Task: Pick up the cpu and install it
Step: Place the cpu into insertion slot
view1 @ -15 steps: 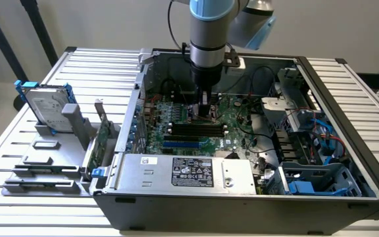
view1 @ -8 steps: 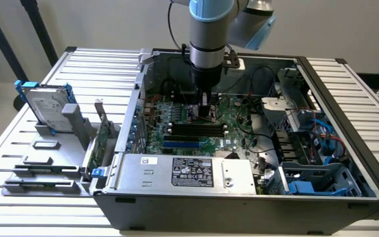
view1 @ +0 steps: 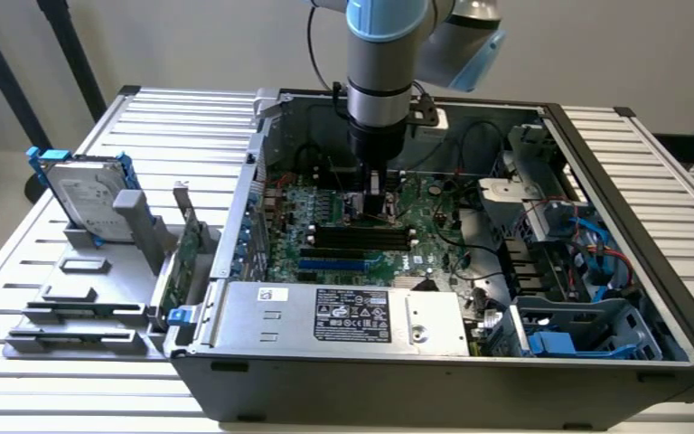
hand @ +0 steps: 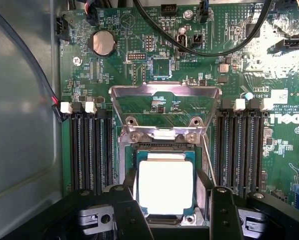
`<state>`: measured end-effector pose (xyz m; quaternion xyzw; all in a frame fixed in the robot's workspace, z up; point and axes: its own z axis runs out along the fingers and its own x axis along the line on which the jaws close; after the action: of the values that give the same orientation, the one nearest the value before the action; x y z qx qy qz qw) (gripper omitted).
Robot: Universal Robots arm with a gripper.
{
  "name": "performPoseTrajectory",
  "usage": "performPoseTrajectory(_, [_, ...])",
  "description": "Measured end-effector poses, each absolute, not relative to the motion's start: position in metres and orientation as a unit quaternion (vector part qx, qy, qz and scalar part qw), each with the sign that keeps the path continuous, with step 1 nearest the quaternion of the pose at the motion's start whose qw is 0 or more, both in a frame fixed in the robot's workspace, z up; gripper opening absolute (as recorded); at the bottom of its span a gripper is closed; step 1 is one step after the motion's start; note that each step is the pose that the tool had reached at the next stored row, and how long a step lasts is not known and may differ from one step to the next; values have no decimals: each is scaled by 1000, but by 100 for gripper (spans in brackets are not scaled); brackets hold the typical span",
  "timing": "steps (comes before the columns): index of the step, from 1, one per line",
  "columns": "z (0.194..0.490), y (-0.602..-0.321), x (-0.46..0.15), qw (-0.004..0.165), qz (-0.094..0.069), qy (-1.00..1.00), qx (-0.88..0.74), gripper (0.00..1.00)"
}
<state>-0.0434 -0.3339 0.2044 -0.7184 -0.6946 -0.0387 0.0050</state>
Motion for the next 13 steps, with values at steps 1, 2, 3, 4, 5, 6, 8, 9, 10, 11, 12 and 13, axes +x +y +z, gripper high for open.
performPoseTrajectory(1, [204, -334, -43, 5, -38, -695, -718, 55])
performPoseTrajectory(2, [204, -334, -43, 4, -38, -695, -718, 55])
performPoseTrajectory(3, [204, -334, -43, 4, -38, -695, -718, 55])
performPoseTrajectory(4, [204, -333, -43, 3, -37, -695, -718, 55])
performPoseTrajectory(5, [204, -333, -43, 3, -37, -695, -718, 55])
performPoseTrajectory(6, [204, -332, -43, 2, -37, -695, -718, 55])
performPoseTrajectory(8, [203, -332, -43, 1, -36, -695, -718, 55])
performPoseTrajectory(9, [203, -331, -43, 1, -35, -695, -718, 55])
performPoseTrajectory(10, [203, -331, -43, 0, -35, -695, -718, 55])
performPoseTrajectory(11, [203, -331, -43, 0, -34, -695, -718, 55])
performPoseTrajectory(12, [203, -330, -43, -1, -33, -695, -718, 55])
performPoseTrajectory(13, [203, -330, -43, -2, -32, -695, -718, 55])
